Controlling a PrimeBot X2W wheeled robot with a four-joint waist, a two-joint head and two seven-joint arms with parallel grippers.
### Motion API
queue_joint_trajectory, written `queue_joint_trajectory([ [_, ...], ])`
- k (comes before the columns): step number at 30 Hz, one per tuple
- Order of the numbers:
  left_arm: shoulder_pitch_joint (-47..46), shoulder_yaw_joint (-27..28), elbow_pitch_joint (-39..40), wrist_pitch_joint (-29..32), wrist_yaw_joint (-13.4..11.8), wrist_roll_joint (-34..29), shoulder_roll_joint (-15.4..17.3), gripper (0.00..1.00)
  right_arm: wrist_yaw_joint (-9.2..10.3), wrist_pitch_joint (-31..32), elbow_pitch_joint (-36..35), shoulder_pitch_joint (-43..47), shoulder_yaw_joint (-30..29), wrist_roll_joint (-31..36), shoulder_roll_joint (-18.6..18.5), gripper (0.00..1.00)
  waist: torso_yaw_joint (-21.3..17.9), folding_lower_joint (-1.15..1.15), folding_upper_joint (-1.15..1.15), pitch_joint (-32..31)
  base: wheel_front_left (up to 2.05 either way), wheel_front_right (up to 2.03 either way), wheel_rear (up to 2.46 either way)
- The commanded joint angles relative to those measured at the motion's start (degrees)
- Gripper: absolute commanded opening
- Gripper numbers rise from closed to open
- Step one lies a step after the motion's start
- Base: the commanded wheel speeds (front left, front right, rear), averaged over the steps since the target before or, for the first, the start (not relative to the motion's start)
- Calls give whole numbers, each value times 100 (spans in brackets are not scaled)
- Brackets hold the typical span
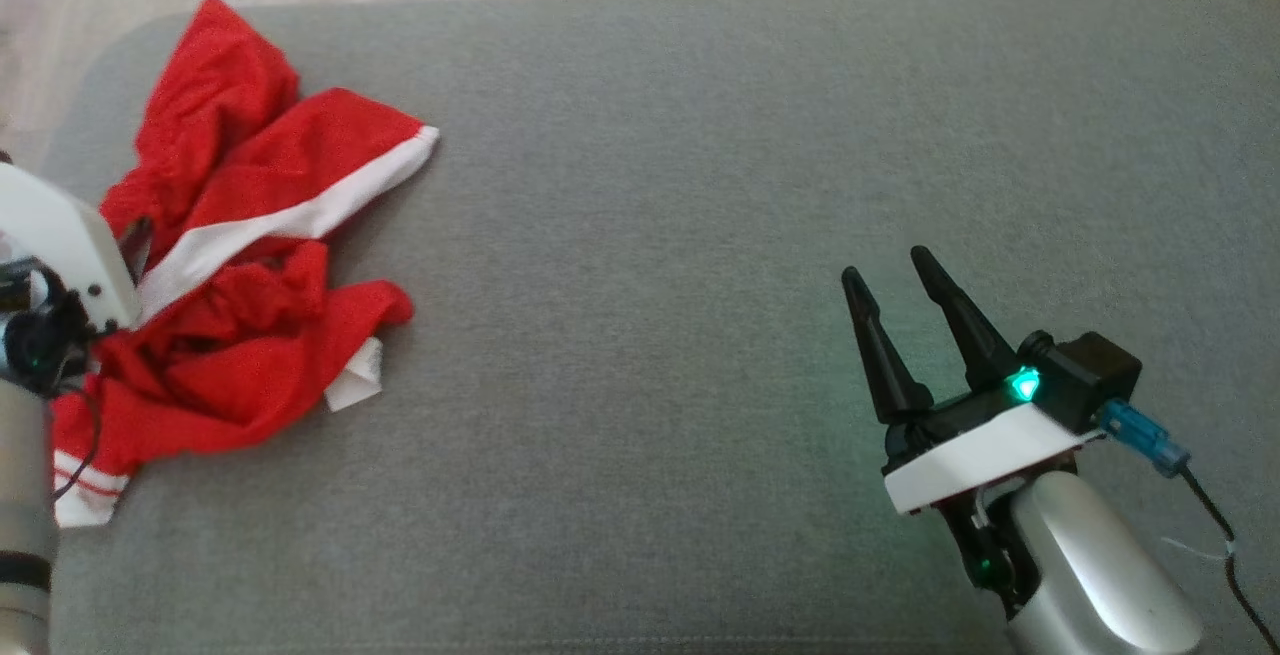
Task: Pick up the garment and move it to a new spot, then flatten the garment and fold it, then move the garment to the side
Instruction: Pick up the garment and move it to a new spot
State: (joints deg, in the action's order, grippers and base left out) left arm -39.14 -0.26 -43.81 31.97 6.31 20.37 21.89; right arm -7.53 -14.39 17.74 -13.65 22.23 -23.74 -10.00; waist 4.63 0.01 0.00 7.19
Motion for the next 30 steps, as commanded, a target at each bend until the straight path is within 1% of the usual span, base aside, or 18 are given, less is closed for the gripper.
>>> queue_joint_trajectory([
  [1,-355,102,75,4,1,-76,398,100,4,-61,-203,-253,114,-51,-59,100,-135,-1,0,130,0,0,0],
  [3,-415,60,-154,5,-22,-128,460,100,4,-61,-209,-283,125,-60,-66,100,-187,-1,0,177,0,0,0],
  [6,-473,-12,-459,60,11,-101,467,99,4,-61,-199,-326,141,-86,-74,100,-236,-1,0,211,0,0,0],
  [7,-501,-46,-528,58,21,-106,479,57,4,-61,-194,-336,140,-95,-74,100,-243,-1,0,215,0,0,0],
  [8,-532,-74,-583,36,30,-110,490,19,4,-61,-187,-346,139,-103,-74,100,-247,-1,0,216,0,0,0],
  [9,-559,-99,-635,8,38,-108,498,0,4,-61,-177,-353,138,-109,-73,100,-247,-1,0,208,0,0,0],
  [16,-701,-341,-728,-281,92,-117,562,0,4,-61,-115,-305,102,-132,7,100,-207,-1,0,-20,0,0,0],
  [21,-914,-583,-542,-504,112,-13,539,0,4,-61,-69,-206,109,-132,139,100,-200,-1,0,-344,0,0,0],
  [25,-1061,-1015,-145,-473,115,303,423,0,4,-61,-19,-142,99,-129,225,100,-287,-1,0,-593,0,0,0],
  [30,-1248,-1493,609,-368,116,870,293,0,4,-61,-9,-96,61,-85,290,100,-532,-1,0,-787,0,0,0],
])
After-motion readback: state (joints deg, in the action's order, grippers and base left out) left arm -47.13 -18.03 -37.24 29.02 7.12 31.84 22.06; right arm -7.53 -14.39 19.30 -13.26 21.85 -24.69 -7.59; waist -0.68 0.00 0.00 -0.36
